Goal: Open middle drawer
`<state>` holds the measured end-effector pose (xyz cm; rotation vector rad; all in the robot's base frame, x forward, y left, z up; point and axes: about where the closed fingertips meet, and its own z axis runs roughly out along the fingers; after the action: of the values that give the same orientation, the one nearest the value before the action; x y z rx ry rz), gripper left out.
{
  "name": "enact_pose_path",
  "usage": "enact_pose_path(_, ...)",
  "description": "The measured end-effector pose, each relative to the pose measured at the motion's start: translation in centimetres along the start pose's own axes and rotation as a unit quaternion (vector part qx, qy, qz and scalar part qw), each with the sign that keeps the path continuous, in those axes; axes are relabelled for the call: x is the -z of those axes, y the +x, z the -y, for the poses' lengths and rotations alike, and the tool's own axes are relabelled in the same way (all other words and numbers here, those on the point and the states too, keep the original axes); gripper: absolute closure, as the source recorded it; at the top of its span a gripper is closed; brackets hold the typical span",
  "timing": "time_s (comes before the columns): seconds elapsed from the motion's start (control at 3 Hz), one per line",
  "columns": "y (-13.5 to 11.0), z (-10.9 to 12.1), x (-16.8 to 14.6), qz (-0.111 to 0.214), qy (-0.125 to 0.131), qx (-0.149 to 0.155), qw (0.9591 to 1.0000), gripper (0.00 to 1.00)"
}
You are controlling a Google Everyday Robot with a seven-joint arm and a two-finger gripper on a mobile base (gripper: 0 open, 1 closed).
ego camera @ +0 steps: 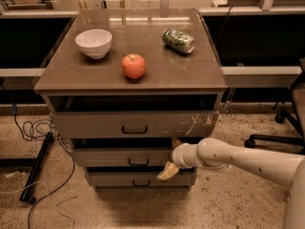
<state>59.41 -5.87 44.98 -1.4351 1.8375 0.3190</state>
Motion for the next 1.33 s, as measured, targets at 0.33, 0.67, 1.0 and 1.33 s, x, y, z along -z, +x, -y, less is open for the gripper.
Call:
enact_pose_path(0.33,0.0,-0.1,0.0,0.000,-0.001,0.000,1.0000,0.00)
enact_pose_path(0.67,1.4,-1.2,-0.5,-0.011,-0.012,-0.014,0.9998,0.00)
enact_pose_path(1.0,1.4,-1.2,-0.5,-0.011,-0.012,-0.014,0.9998,0.00)
enact_pose_path(1.33,1.4,-1.2,-0.5,-0.011,-0.013,-0.014,0.9998,0.27)
